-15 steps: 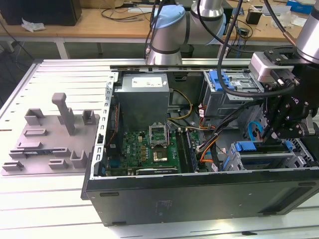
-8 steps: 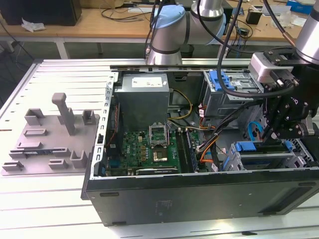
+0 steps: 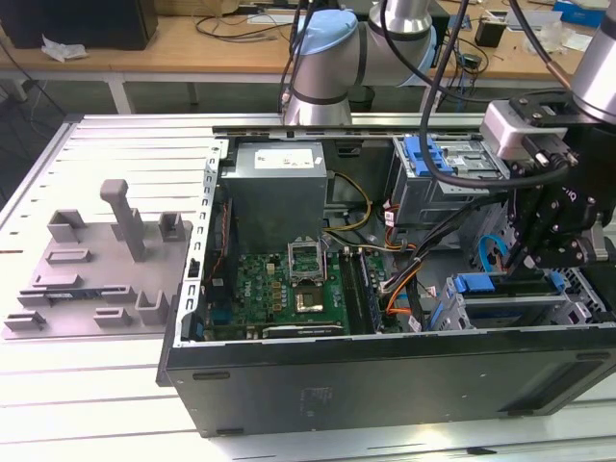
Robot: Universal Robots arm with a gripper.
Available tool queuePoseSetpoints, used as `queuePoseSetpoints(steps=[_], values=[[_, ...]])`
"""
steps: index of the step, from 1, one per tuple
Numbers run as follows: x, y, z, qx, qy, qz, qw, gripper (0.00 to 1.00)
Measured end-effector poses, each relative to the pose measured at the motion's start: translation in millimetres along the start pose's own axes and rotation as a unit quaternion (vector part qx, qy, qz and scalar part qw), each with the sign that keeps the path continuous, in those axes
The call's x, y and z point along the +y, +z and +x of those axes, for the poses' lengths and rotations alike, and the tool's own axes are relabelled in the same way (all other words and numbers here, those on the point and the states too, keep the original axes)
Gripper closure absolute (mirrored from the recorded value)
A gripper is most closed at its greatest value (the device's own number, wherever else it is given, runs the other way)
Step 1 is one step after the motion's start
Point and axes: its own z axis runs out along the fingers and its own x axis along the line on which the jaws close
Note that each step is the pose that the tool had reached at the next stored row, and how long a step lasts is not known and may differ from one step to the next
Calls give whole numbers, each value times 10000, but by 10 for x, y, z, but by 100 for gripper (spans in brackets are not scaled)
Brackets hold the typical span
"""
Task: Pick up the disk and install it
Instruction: 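Insert the second disk wire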
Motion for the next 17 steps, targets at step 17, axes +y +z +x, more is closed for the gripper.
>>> queuePoseSetpoints(steps=[17], values=[[0, -14, -12, 1, 0, 0, 10000, 84]])
